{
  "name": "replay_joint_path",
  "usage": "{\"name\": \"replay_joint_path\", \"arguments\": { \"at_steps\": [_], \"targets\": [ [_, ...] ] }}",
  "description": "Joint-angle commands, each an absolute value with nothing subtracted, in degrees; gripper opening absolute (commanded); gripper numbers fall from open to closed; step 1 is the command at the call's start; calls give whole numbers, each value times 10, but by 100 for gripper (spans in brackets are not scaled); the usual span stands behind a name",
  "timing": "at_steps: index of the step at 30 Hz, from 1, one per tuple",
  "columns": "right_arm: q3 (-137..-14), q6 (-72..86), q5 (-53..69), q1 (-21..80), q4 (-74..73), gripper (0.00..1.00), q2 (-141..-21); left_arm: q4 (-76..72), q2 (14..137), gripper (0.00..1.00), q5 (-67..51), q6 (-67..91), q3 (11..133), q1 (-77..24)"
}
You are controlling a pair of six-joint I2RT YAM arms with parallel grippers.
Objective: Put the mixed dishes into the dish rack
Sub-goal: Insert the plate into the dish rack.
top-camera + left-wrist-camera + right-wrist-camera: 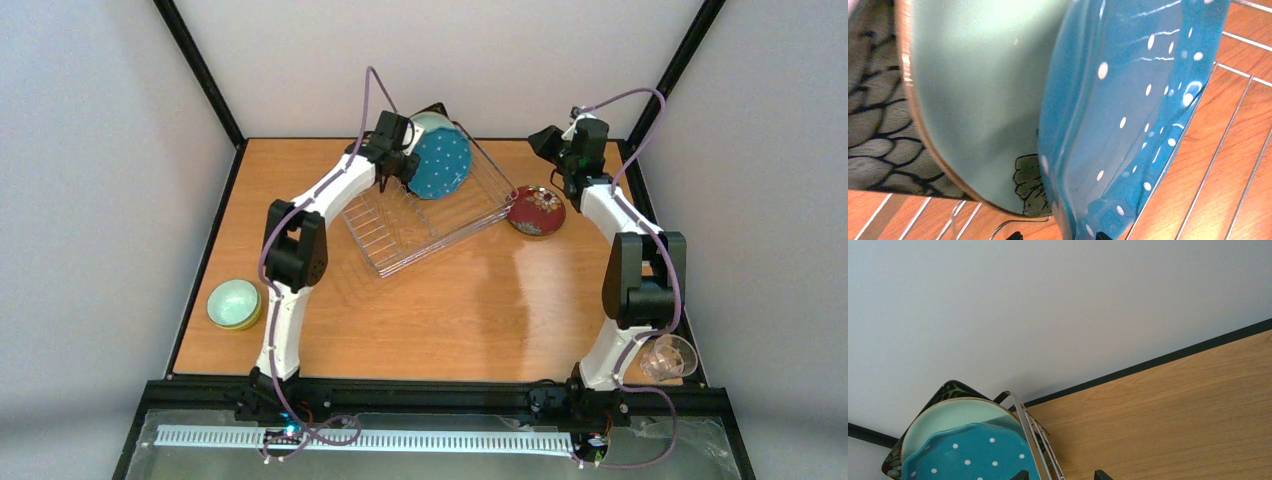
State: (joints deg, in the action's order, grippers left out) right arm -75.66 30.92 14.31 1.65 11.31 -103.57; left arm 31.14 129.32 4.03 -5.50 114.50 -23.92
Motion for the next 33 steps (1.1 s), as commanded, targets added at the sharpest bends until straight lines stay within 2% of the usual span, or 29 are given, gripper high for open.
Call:
{"name": "replay_joint_path", "arguments": {
  "at_steps": [1,5,16,21,33],
  "targets": [
    [-781,298,122,22,79,75,-1034,334,1245,81,41,-30,1176,-234],
    [-798,296,107,23,43,75,-1030,339,1229,86,30,-12,1181,-234],
    [-867,280,107,36,-128,74,-1044,326,1167,85,-10,96,1133,-248],
    [-837,279,102,51,-169,74,-1025,325,1128,85,31,116,1087,-269],
    [-764,280,74,86,-193,73,-969,320,1057,85,41,129,942,-275]
  ]
}}
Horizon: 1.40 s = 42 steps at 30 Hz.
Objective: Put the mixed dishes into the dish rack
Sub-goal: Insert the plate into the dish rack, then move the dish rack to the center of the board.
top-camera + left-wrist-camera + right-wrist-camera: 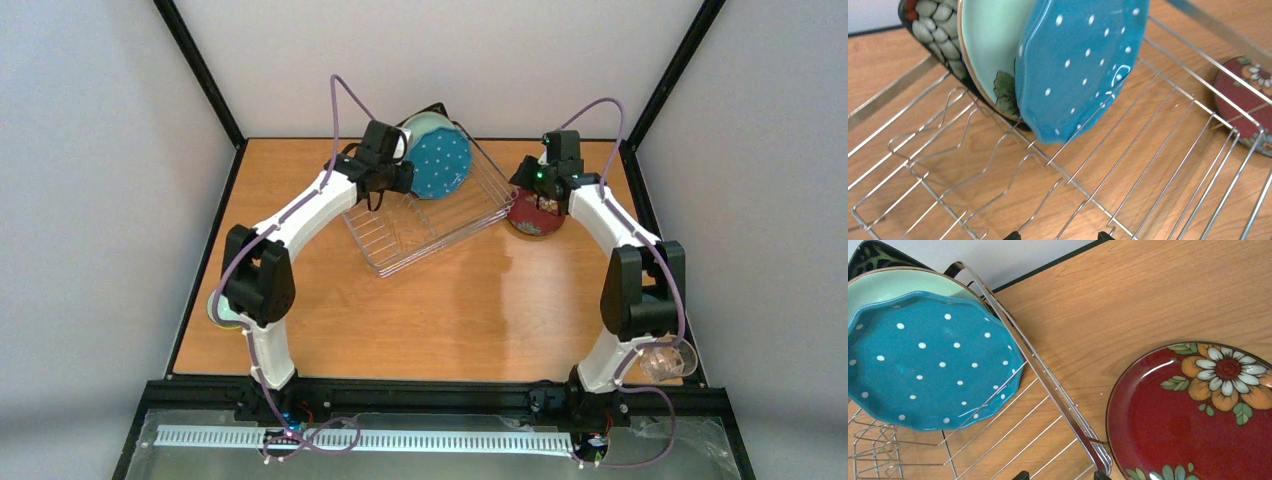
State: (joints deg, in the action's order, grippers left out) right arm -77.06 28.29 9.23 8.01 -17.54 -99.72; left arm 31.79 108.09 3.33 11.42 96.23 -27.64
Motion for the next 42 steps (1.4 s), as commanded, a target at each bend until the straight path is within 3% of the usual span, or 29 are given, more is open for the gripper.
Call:
{"name": "replay_joint_path", "arguments": {
  "at_steps": [1,21,42],
  "targets": [
    [-764,280,71,88,-195,73,-967,319,1057,85,41,131,938,-275],
    [-775,271,37,100,-216,73,-932,268,1146,80,26,112,957,-274],
    [-826,241,32,100,-227,73,-976,248,1208,74,32,132,968,-259]
  ]
}}
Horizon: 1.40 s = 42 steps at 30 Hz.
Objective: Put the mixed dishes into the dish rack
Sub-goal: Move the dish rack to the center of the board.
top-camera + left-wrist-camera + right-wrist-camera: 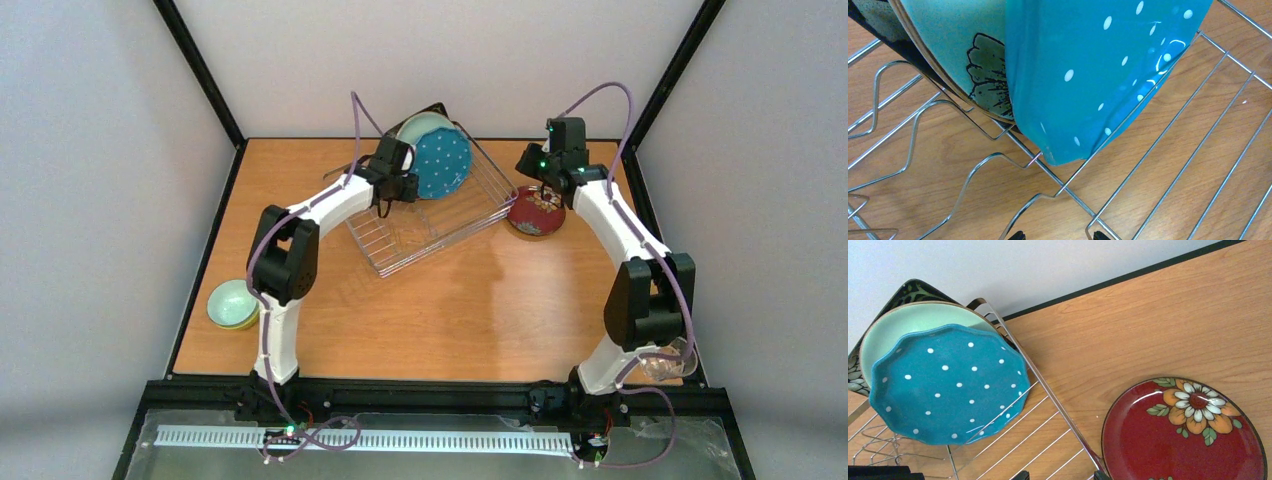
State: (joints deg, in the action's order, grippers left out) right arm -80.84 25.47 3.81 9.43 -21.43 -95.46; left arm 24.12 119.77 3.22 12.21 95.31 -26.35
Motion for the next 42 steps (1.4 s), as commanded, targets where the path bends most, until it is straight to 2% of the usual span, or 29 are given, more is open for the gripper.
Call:
{"name": "replay_joint_path", "arguments": {
  "at_steps": [1,4,12,17,20,42],
  "targets": [
    [-827,240,33,100,-227,73,-979,248,1206,74,31,135,965,-260],
    [-832,235,33,100,-228,73,-983,249,1201,70,28,143,953,-260],
    [-834,227,34,100,-230,73,-985,255,1172,47,25,161,909,-260],
    [-833,224,36,100,-230,73,-982,257,1145,43,34,178,877,-260],
    [-830,225,38,100,-229,73,-981,260,1128,37,37,186,859,-260],
    [-778,227,46,100,-209,73,-943,262,1009,38,49,225,709,-294]
  ]
}}
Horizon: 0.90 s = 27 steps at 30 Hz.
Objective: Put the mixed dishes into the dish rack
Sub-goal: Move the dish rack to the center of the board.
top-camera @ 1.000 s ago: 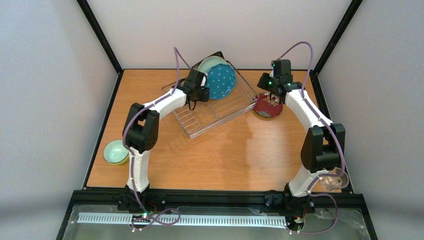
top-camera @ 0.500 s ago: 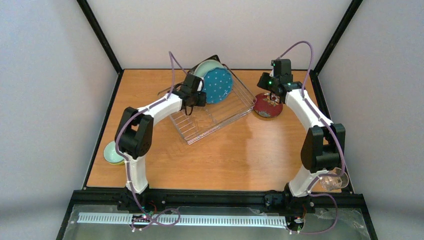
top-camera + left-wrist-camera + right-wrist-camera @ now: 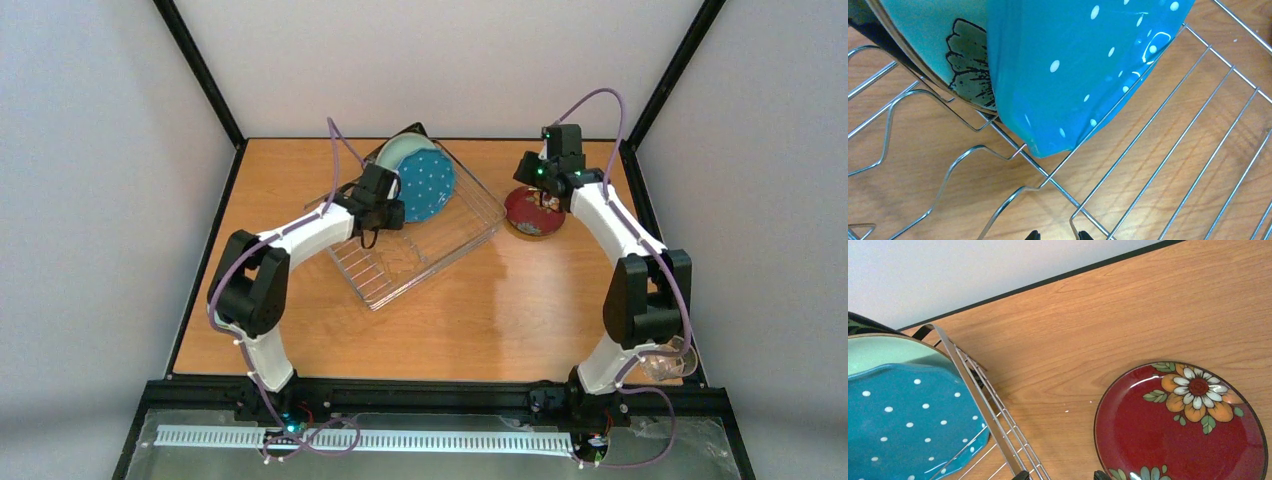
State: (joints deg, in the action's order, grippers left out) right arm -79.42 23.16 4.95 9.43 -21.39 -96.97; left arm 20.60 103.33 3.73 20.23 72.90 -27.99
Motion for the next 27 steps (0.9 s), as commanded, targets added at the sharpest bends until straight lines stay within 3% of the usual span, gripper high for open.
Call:
{"name": "replay_joint_path", "arguments": {
  "at_steps": [1,9,15,27],
  "targets": [
    [-774,229,44,99,-207,73,-942,262,1009,39,49,224,708,-298],
    [-744,262,57,61,-195,74,-928,274,1004,64,71,218,734,-311],
    [-723,288,69,10,-187,74,-923,287,994,76,91,222,767,-311],
    [-642,352,104,-76,-154,74,-919,307,974,77,98,219,845,-311]
  ]
}}
